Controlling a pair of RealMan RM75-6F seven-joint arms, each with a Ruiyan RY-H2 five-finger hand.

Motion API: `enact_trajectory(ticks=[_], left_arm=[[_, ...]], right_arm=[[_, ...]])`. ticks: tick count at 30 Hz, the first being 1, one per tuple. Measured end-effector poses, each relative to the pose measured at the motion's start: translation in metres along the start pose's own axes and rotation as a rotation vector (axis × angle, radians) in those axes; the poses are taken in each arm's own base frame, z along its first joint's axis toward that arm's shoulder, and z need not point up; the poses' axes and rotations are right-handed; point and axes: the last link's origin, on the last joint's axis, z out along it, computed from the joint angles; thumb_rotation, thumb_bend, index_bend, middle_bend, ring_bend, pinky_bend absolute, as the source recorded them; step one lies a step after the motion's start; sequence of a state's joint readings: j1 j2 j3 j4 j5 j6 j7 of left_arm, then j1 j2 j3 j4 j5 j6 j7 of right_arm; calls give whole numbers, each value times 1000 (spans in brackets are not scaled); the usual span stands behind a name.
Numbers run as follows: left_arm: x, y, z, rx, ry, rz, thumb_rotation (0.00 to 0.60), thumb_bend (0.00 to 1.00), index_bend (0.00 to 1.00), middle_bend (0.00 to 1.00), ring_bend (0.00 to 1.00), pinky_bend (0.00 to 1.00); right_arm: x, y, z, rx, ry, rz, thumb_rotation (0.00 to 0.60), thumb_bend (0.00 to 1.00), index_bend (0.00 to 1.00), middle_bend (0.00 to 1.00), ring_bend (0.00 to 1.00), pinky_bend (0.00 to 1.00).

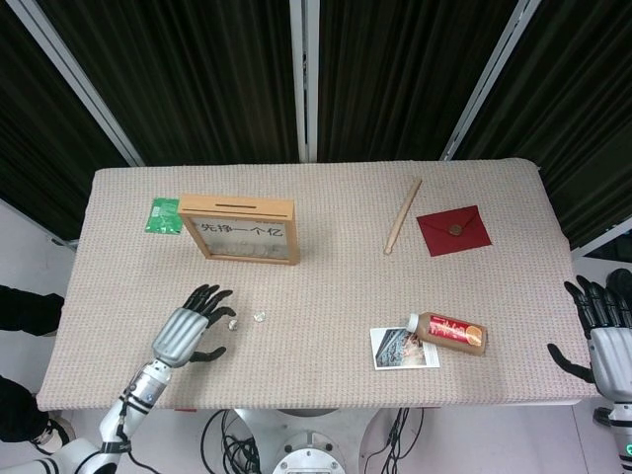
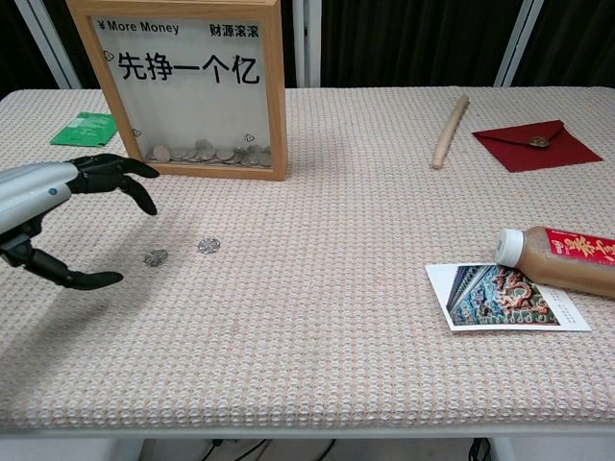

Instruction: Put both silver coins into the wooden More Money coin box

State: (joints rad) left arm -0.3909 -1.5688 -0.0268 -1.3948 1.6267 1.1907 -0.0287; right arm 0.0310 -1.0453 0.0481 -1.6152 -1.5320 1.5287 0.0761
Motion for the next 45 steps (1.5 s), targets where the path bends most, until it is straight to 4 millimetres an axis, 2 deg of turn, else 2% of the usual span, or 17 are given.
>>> enact_trajectory(ticks=[3, 10, 22, 45], left_arm=[[-5, 0, 5, 0, -9, 1, 600, 212, 340, 88, 0, 0], [-13, -1, 13, 17, -44, -4, 600, 308, 354, 85, 0, 0], [-22, -6, 14, 45, -88, 21, 600, 309, 353, 83, 0, 0], [-28, -10, 19, 69, -95, 47, 600, 308, 372, 83, 0, 0]], right_arm=[[1, 3, 0, -7, 0, 0, 600, 176, 0, 0, 0, 0], [1, 6, 0, -13, -5, 7, 600, 176, 0, 0, 0, 0], [-2, 11, 0, -28, -8, -1, 600, 176, 0, 0, 0, 0], [-4, 16, 0, -41, -4, -7, 600, 176, 0, 0, 0, 0]])
